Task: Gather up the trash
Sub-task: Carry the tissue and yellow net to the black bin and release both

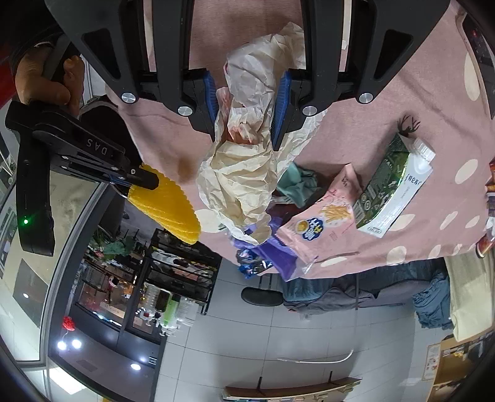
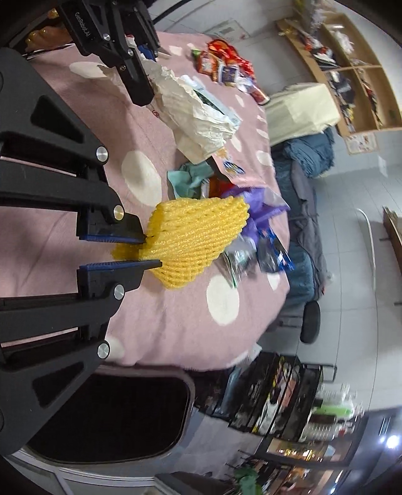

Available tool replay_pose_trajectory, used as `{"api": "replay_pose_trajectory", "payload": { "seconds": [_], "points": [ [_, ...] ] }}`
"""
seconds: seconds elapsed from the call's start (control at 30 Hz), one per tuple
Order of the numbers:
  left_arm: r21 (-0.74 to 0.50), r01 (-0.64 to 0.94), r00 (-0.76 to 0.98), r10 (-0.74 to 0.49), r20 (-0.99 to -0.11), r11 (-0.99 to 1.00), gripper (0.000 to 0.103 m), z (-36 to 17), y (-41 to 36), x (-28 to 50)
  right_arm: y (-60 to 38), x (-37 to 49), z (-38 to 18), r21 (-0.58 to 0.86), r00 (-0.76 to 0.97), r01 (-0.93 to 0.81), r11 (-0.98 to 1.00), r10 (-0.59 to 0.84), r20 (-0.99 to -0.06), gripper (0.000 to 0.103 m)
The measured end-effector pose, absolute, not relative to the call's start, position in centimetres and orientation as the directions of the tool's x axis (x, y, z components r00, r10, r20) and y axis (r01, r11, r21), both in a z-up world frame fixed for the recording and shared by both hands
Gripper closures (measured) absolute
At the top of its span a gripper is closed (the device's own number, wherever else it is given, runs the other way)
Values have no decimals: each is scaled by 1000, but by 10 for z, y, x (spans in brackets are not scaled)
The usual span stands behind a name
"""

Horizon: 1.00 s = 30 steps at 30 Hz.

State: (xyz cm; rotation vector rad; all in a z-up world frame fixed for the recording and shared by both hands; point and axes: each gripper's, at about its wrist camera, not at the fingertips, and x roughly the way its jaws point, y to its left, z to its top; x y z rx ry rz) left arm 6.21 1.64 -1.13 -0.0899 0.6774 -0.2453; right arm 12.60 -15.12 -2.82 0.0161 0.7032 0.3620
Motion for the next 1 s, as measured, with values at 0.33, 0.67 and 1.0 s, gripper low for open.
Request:
{"api": "replay_pose_trajectory", "payload": {
  "seconds": [0.33,0.67,1.0],
  "points": [
    [-143,345,718,-359,-597,928,72,-2,-40,64,-240,108,-28,164,782,-62,984,150,-605,92],
    [-141,453,628,-428,-650,880,72,-11,-95,84,-313,137,-96,197,663,164,967,40,-748,92],
    [-124,535,548,-454,-702,836,72,-22,-143,97,-334,122,-114,177,682,247,953,-41,-730,22]
  ]
}}
